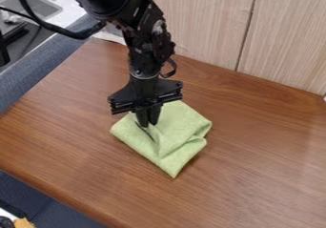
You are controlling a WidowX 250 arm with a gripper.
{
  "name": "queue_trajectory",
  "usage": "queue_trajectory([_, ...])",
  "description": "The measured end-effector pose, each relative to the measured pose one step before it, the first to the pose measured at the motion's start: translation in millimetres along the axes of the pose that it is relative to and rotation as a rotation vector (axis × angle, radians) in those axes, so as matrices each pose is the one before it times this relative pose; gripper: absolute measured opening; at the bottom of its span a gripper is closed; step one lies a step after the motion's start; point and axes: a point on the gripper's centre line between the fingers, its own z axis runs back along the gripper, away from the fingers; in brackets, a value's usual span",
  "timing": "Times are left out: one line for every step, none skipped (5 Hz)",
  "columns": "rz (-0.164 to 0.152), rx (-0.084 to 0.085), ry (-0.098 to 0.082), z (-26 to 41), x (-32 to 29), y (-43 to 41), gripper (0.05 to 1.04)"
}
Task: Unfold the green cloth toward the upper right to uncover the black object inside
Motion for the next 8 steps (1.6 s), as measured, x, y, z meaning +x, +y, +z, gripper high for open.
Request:
queue_trajectory([-0.0387, 0.0246, -0.0347, 15.07, 1.94, -0.80, 0.057])
queue_trajectory([-0.0297, -0.0142, -0.0571, 21.23, 8.15, -14.01, 0.055])
queue_trajectory([-0.0137, -0.0700, -0.0412, 14.68, 11.65, -29.65, 0.054])
queue_trajectory([-0.0369, -0.0242, -0.0052, -5.19, 6.70, -32.22, 0.054])
queue_trajectory([0.0118, -0.0132, -0.0065, -12.37, 10.79, -23.08, 0.054])
queue_trajectory([0.0188, 0.0255, 0.0015, -22.19, 5.73, -14.92, 0.054])
queue_trajectory([0.0085, 0.0075, 0.0033, -13.02, 0.50, -8.57, 0.054])
queue_trajectory([-0.0102, -0.0135, 0.0249, -11.96, -1.26, -8.66, 0.079])
